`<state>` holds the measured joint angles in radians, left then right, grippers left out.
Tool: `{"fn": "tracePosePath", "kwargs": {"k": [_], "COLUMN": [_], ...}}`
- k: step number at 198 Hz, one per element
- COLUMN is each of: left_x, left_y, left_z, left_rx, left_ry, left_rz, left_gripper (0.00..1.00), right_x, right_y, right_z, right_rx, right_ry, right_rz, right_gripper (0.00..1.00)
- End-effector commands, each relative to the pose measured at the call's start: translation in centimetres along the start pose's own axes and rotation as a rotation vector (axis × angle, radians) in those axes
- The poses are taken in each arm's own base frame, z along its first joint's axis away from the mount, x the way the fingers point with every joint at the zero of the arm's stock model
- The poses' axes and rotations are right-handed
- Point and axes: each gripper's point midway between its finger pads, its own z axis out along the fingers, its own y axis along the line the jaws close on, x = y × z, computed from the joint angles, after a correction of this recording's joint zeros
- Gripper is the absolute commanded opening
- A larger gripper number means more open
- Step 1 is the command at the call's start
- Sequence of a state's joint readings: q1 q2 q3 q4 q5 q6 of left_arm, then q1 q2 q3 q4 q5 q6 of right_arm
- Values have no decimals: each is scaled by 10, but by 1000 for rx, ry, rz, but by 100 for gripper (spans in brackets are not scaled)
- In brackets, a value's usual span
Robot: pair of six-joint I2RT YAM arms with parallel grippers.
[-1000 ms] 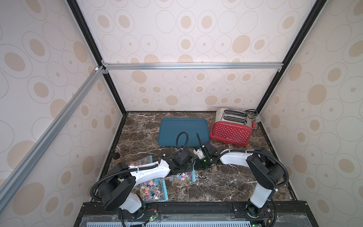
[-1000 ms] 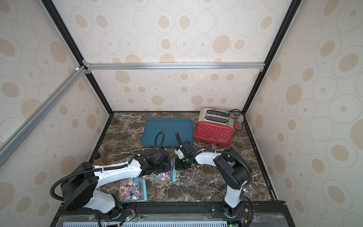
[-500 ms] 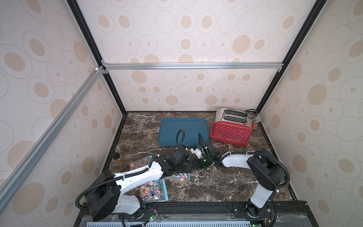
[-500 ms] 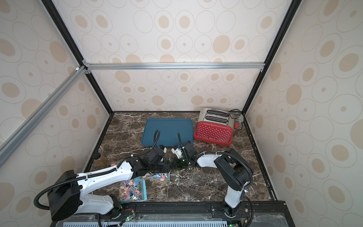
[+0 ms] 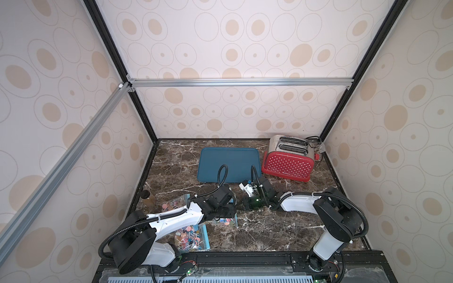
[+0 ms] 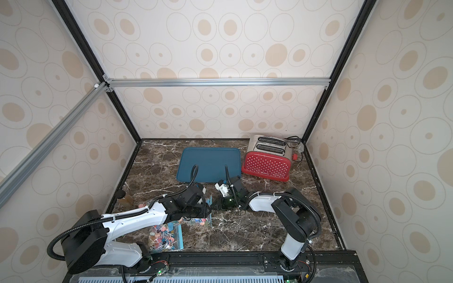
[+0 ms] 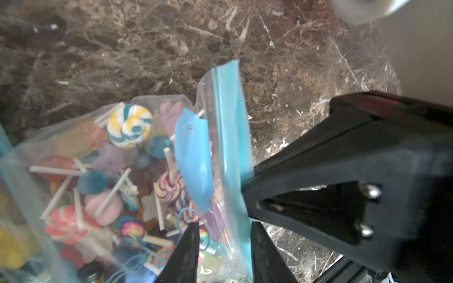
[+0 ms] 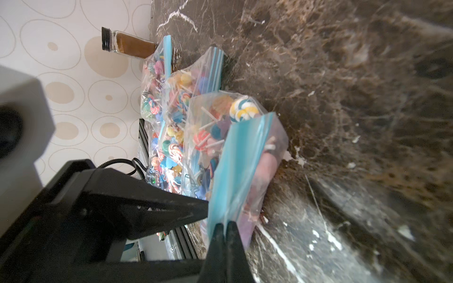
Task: Pour candies out of the ziploc bag
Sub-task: Open the ziploc bag at the center of the board.
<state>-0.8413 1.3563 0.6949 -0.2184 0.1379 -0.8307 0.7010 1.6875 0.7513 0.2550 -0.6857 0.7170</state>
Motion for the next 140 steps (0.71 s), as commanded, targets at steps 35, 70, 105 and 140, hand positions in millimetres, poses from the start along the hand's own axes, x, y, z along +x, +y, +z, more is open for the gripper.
{"fn": "tracePosePath", "kwargs": {"k": [35, 70, 105, 140], "left_x": [-12, -11, -11, -12], "left_y": [-9, -11, -11, -8], "left_z": [1, 11, 12, 8], "left_rx": [73, 84, 86, 74], "left_ry": [-55, -38, -36, -49], "left_rz": [-36, -43, -51, -54], "left_gripper": [34, 30, 23, 16], "right_x": [-1, 0, 1, 3], "right_y": [4, 4, 2, -2], "right_z": [0, 0, 0, 0], "right_rx": [-35, -36, -28, -9], "right_ry": [-4, -5, -3, 6], "right_rz": [4, 5, 6, 10], "right_gripper": [0, 0, 0, 0]}}
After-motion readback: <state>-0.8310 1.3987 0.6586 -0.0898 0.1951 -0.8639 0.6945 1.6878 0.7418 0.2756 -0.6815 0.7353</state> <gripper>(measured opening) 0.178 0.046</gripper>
